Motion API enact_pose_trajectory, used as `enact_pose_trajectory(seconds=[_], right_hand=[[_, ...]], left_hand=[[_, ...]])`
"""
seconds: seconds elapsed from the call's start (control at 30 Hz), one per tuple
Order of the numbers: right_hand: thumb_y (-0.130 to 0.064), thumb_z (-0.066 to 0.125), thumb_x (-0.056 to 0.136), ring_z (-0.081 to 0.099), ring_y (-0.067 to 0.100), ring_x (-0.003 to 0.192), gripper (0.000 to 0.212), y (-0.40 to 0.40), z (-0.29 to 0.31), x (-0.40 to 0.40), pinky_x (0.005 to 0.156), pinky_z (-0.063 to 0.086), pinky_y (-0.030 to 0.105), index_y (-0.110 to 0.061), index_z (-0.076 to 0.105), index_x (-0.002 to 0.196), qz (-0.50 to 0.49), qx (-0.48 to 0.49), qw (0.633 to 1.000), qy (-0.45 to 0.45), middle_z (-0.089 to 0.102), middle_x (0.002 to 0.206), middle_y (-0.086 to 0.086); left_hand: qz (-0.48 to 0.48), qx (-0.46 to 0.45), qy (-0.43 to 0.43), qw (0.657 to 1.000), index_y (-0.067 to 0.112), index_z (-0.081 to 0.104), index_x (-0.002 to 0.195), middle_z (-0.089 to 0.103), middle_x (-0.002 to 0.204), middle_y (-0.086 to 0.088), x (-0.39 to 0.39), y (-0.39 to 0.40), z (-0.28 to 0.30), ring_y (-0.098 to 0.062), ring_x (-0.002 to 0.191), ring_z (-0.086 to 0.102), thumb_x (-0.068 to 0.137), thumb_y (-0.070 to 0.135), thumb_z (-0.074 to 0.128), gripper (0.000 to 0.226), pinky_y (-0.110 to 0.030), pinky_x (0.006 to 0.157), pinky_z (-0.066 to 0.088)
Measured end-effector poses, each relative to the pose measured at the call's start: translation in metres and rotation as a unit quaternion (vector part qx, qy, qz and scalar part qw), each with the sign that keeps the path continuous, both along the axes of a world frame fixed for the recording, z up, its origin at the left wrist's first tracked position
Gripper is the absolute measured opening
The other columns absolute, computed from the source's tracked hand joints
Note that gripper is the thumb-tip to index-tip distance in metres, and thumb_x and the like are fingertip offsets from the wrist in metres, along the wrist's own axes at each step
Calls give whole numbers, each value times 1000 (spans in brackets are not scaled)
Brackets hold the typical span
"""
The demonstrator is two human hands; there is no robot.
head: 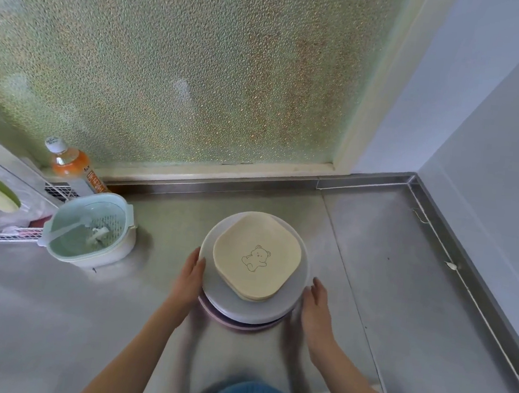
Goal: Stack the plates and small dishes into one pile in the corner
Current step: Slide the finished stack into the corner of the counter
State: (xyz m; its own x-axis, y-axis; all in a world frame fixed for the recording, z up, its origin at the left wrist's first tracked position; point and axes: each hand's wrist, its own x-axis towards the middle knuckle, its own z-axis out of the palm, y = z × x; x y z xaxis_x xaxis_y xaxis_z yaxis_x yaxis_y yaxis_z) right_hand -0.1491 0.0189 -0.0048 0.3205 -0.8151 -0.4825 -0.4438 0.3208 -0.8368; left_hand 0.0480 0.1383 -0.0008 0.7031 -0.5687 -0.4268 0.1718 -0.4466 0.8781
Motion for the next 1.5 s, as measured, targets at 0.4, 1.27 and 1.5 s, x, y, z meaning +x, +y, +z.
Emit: enact_pose_trajectory(seconds=[0.4,1.27,1.5], right_hand=[[-38,37,98,45,18,126,44,-25,-13,-10,108,36,43,-30,31,142,-36,10,997,-65,46,137,-6],[-16,38,100,46,6,125,46,-250,-25,-112,103,37,33,-37,29,141,-137,-52,972,-183,47,138,-12],[-33,50,89,39,12,133,56,-313,-34,-126,112,30,42,-47,28,138,-141,-37,971,-189,41,144,-12]], left_hand=[[-77,-35,118,989,36,36,139,50,129,12,-11,-29,6,-11,117,46,101,25,34,39,-34,102,39],[-184,-94,99,973,52,20,142,8,152,29,-136,-294,-44,-9,144,16,60,39,65,95,-45,117,23],[-179,-95,110,973,55,11,142,-4,153,27,-161,-332,-39,-11,146,7,55,46,69,105,-47,118,19]])
